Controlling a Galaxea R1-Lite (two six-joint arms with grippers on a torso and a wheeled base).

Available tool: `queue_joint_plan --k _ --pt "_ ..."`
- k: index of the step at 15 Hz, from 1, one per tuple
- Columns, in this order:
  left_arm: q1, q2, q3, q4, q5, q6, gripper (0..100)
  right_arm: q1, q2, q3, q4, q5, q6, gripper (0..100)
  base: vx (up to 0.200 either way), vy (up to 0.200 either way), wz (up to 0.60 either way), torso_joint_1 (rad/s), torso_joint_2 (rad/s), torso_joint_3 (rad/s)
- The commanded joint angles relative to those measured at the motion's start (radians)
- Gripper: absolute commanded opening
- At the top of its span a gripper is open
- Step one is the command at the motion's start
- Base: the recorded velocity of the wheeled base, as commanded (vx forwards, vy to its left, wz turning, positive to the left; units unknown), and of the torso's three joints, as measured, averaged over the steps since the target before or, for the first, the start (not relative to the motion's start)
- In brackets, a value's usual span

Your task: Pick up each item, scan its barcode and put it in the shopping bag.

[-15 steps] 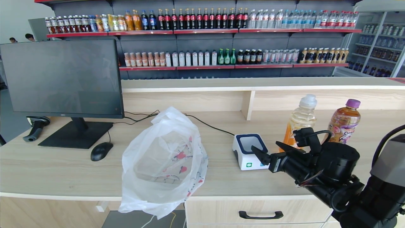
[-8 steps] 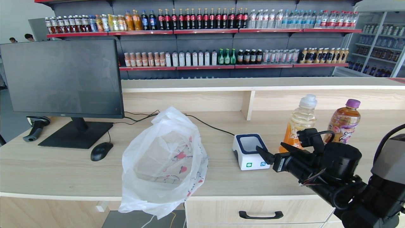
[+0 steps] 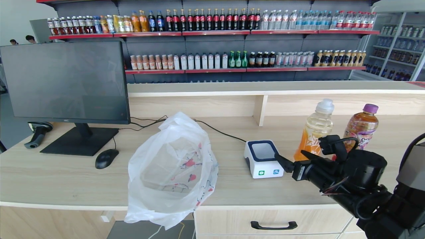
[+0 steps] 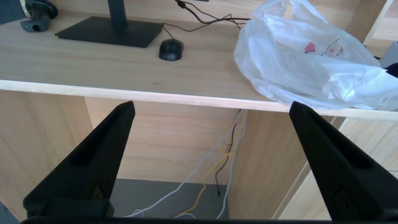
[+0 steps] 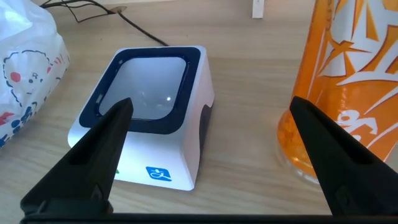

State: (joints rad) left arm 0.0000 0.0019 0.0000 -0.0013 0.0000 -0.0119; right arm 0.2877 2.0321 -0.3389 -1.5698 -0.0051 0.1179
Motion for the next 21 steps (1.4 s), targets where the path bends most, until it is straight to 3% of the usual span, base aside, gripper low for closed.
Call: queue_joint_plan --k 1,21 --pt "0.0 0.0 0.0 0.0 0.0 0.0 100 -0.012 -0.02 0.017 -0.001 -0.001 -0.001 100 0.0 0.0 0.0 0.0 0.0 0.0" --pt "0.0 0.0 0.0 0.0 0.0 0.0 100 -0.12 -0.059 0.054 -0.001 0.001 -0.006 100 0.0 0.0 0.0 0.0 0.0 0.0"
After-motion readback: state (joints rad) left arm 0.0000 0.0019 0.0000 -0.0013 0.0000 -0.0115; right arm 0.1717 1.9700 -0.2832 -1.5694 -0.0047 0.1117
